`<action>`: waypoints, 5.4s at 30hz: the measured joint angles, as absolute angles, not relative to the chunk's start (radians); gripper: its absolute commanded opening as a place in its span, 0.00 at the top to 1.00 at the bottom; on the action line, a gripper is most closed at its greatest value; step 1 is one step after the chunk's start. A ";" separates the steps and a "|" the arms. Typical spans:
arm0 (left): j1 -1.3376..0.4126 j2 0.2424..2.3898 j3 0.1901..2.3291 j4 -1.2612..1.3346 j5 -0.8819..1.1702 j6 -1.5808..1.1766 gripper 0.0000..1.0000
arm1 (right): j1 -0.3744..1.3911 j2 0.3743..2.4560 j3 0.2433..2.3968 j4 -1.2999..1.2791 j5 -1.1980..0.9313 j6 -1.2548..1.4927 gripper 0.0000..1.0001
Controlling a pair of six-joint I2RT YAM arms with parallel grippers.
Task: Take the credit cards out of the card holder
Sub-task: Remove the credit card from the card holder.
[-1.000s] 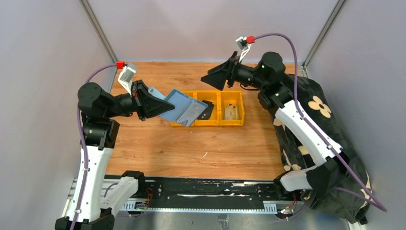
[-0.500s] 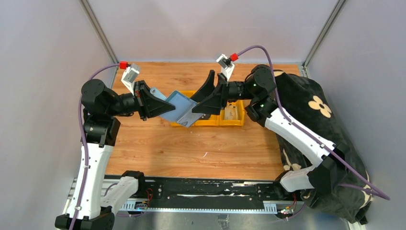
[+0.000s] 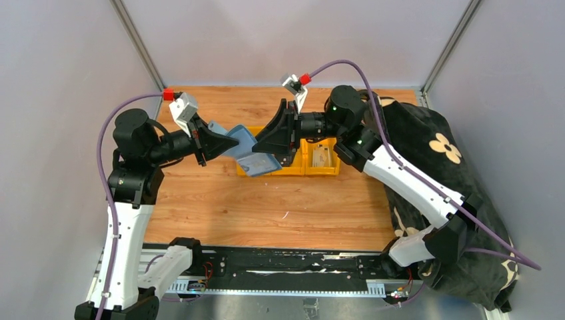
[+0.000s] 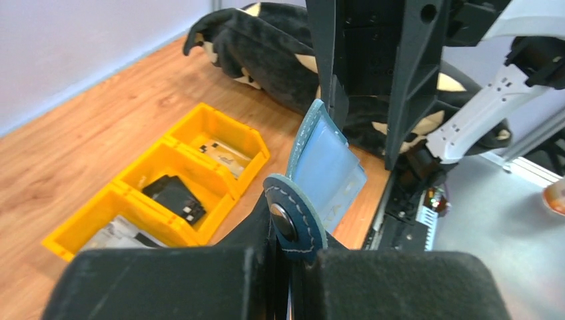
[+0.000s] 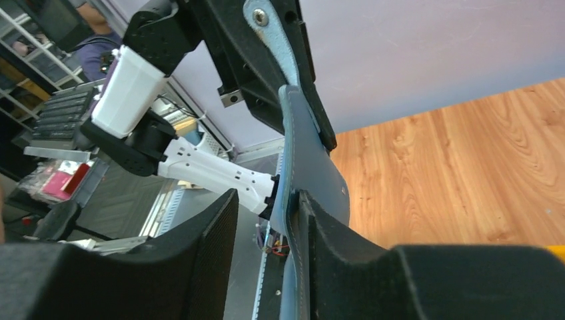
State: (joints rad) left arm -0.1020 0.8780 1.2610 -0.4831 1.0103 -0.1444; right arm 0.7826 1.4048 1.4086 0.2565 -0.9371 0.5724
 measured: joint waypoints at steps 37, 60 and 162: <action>-0.153 0.816 1.016 0.013 0.986 -0.810 0.82 | 0.812 1.301 1.053 0.709 -0.531 0.855 1.00; -0.179 0.957 1.277 -0.714 1.064 -0.067 1.00 | 0.803 1.481 1.626 -0.205 -0.896 0.209 0.75; -0.145 0.930 1.159 -0.253 1.237 -0.585 0.66 | 0.678 1.226 1.007 0.743 -0.921 0.795 1.00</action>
State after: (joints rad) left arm -0.1452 0.9302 1.1591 -0.2527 1.2369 -0.5846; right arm 0.6777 1.2263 1.0065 0.7429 -0.9207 0.7952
